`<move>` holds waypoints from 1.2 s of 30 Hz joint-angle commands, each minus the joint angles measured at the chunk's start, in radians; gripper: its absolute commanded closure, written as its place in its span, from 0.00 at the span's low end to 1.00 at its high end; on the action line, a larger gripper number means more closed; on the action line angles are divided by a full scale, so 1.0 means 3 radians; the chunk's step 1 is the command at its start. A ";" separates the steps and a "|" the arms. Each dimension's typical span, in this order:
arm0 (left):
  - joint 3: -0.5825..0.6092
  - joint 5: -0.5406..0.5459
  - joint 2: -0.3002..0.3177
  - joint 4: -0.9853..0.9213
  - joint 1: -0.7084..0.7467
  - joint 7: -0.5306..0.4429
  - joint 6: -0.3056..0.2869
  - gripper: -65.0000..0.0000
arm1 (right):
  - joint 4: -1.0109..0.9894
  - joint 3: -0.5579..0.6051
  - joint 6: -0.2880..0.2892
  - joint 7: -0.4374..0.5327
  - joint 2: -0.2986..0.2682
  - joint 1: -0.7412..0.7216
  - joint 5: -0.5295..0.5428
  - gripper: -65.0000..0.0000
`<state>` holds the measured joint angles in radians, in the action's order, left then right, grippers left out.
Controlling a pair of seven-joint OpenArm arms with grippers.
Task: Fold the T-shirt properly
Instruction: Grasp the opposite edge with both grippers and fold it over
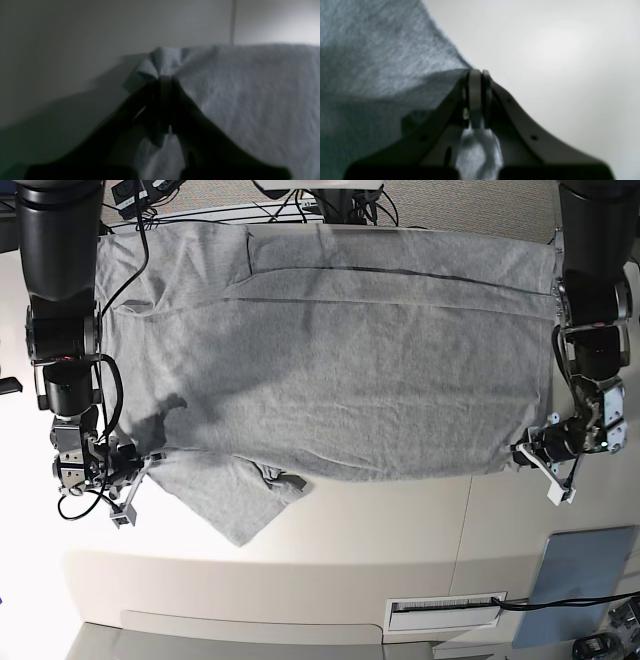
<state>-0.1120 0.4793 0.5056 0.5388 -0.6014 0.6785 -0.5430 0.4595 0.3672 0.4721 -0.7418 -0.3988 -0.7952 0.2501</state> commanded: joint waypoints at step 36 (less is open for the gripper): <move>-0.0992 0.1043 0.0235 0.2986 0.1957 0.0116 0.0209 1.00 | 0.4682 -0.1923 -0.0613 -0.0741 -0.0378 0.3038 -0.0128 1.00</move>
<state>-0.4038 0.7799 0.5571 1.4200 -0.0017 0.7303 -0.4801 1.8492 -0.1978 0.2955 -0.9821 -0.4931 0.1268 0.2245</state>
